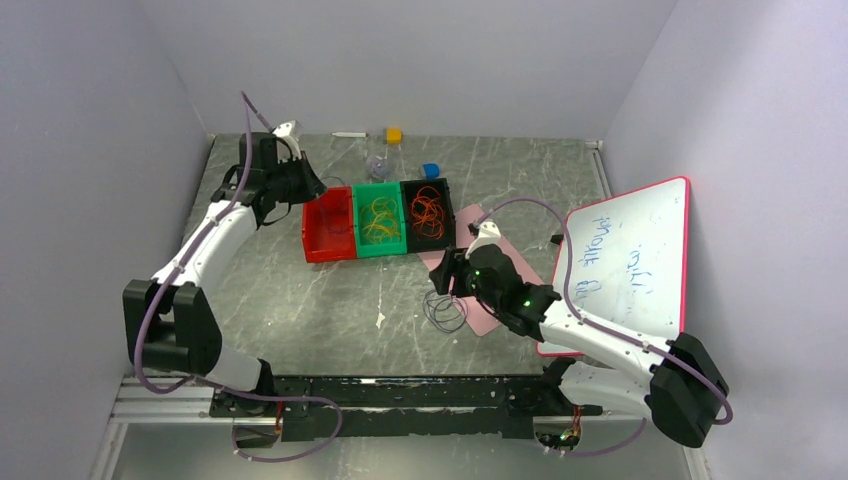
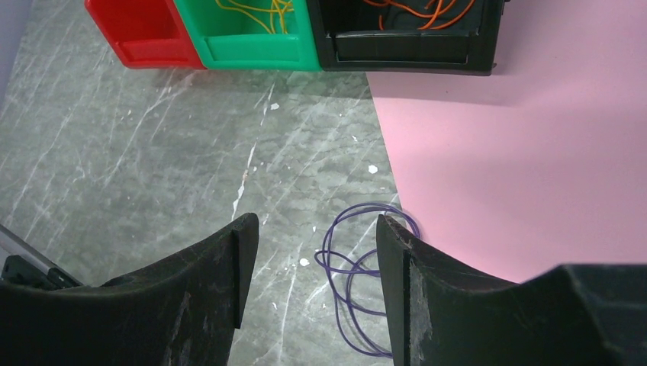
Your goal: Untangle the cables
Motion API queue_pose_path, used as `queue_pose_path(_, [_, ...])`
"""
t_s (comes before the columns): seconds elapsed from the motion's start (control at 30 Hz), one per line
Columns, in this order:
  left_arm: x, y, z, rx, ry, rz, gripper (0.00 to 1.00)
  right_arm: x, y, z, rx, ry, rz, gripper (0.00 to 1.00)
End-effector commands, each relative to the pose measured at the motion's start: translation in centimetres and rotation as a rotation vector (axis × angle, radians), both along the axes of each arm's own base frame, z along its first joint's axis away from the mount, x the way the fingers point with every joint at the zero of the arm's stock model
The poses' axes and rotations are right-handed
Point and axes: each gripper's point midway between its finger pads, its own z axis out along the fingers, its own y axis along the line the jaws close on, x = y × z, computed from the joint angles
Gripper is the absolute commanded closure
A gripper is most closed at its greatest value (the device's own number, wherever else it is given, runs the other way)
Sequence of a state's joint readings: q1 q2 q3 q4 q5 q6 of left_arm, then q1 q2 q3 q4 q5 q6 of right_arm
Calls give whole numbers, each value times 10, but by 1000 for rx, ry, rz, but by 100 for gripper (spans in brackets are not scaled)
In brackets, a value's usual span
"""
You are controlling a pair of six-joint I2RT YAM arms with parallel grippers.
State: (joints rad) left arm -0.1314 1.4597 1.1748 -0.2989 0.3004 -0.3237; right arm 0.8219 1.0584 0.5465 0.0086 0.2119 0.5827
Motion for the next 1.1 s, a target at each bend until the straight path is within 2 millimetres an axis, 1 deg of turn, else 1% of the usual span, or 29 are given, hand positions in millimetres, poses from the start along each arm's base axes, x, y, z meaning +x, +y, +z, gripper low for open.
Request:
queue_pose_path(0.0, [7,11,-23,26,61,65,93,1,-1,-3,-7,12,-4,38])
queue_pose_path(0.13, [11,26,-42,83,123,122,93,1,-1,-4,-14,15,-3,38])
queue_pose_path(0.33, [18,33,-55,124,175,154,93,0,1,-9,-17,26,3,38])
queue_pose_path(0.5, [15,45,-79,169,238,219,93,1,4,-9,-14,28,6,38])
queue_pose_path(0.6, [15,50,-86,190,251,244,93,2,4,-11,-21,33,6,38])
queue_pose_path(0.73, [20,43,-91,153,260,263,93,2,5,-13,-23,39,10,38])
queue_pose_path(0.93, [27,23,-106,204,280,241,93,3,8,-13,-23,47,8,39])
queue_pose_path(1.07, [27,21,-119,221,309,256,93,3,7,-13,-26,49,6,38])
